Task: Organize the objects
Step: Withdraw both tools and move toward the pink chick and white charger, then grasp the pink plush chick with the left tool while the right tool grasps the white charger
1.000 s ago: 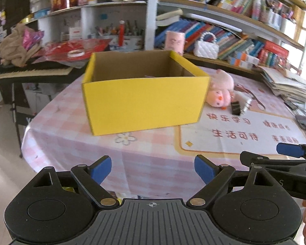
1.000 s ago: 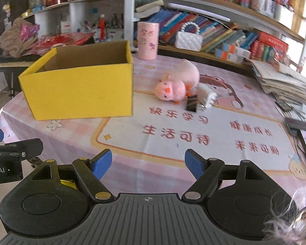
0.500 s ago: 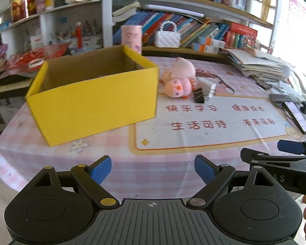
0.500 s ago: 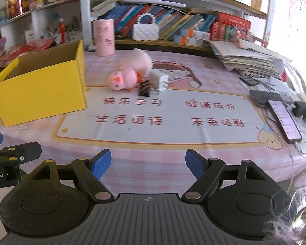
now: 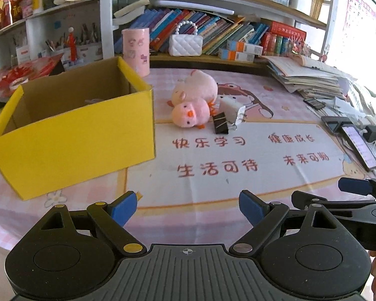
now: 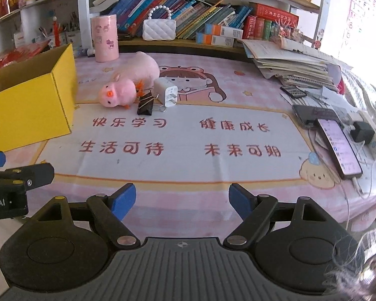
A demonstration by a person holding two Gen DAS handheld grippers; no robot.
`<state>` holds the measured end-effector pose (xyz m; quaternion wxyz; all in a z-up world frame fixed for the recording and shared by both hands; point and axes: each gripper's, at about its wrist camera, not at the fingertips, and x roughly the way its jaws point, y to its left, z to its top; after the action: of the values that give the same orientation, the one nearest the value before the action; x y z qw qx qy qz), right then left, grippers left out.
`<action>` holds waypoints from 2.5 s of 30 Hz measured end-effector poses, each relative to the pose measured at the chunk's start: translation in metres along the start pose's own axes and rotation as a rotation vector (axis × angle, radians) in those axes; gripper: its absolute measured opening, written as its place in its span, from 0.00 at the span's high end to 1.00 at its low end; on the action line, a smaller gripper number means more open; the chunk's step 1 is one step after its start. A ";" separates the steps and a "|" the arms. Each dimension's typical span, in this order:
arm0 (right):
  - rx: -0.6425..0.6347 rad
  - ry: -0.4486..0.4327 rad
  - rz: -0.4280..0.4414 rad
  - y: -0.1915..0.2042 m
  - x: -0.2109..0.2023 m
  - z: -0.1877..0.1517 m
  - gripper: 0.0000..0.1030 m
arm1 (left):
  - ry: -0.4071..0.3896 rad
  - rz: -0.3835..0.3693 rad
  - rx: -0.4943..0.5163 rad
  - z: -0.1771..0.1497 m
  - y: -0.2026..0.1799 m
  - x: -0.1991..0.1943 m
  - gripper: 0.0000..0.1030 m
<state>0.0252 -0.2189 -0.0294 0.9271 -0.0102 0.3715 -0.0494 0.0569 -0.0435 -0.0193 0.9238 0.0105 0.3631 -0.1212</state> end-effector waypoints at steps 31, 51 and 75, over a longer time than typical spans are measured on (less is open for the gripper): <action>-0.079 -0.058 0.252 -0.068 0.121 0.099 0.39 | 0.032 0.139 -0.030 0.066 -0.062 0.092 0.12; -0.202 0.052 0.461 -0.035 0.220 0.157 0.75 | -0.044 0.240 0.001 0.101 -0.070 0.106 0.12; -0.033 0.096 0.471 -0.116 0.153 0.120 0.76 | 0.091 0.309 -0.237 0.122 -0.036 0.206 0.29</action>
<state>0.2079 -0.3513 -0.0417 0.8940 0.0638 0.4079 0.1740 0.2759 -0.1362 -0.0660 0.9087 -0.0372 0.4104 0.0660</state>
